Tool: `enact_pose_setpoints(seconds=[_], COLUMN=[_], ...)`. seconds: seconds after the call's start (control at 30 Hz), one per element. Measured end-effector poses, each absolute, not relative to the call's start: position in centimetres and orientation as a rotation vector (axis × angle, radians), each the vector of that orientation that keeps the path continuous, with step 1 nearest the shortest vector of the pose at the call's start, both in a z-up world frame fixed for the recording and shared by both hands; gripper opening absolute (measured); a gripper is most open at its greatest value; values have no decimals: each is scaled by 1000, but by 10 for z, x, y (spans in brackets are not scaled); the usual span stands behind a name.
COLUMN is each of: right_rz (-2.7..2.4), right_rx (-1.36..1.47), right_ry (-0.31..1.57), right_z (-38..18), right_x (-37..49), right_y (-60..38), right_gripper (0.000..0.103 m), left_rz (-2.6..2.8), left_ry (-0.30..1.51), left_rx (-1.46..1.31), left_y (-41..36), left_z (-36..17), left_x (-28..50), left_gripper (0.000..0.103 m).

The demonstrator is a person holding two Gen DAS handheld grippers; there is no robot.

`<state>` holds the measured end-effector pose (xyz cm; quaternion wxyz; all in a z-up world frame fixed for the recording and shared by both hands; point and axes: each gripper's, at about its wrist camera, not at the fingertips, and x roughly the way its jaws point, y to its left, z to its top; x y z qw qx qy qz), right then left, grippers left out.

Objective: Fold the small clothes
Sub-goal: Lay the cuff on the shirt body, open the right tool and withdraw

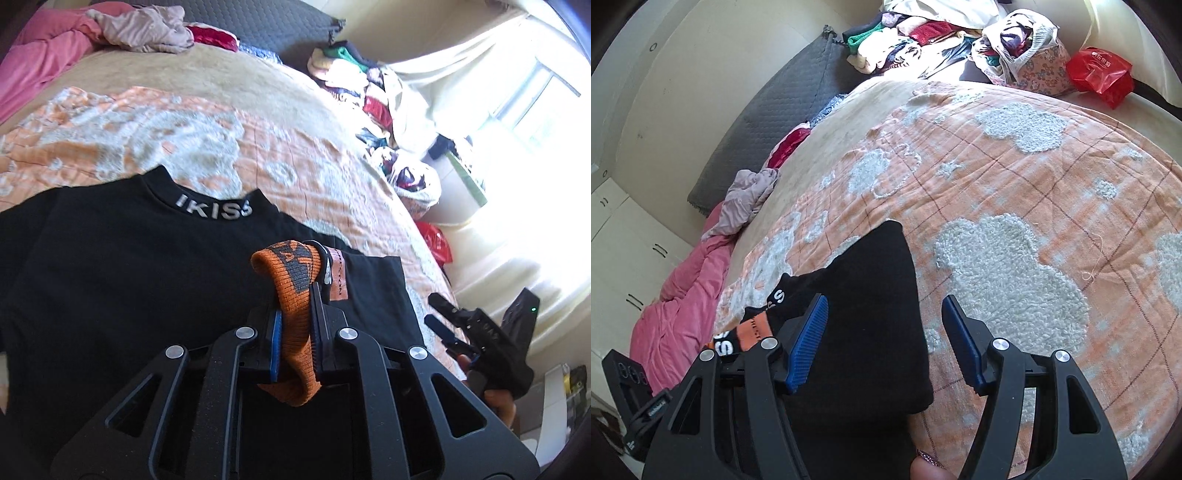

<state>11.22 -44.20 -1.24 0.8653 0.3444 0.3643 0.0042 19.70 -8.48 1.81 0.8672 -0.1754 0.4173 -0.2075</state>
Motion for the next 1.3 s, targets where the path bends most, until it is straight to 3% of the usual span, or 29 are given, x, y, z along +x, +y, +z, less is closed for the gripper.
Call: enact_pose_setpoints(seconds=[0.87,0.97,1.3], right_rz=[27,29,9], right_rx=[632,631,530], right_ry=[805,804,784], right_z=[-14,-14,-4], right_x=[116,116,115], right_y=[-416,-415,-403], right_gripper=[63,70,72], left_rz=[-244,-228,-176], left_ry=[817,816,801], left_rx=[-471,-479,-429], left_y=[15,21,29], left_z=[27,25,27], left_x=[172,171,163], left_gripper=[5,5,10])
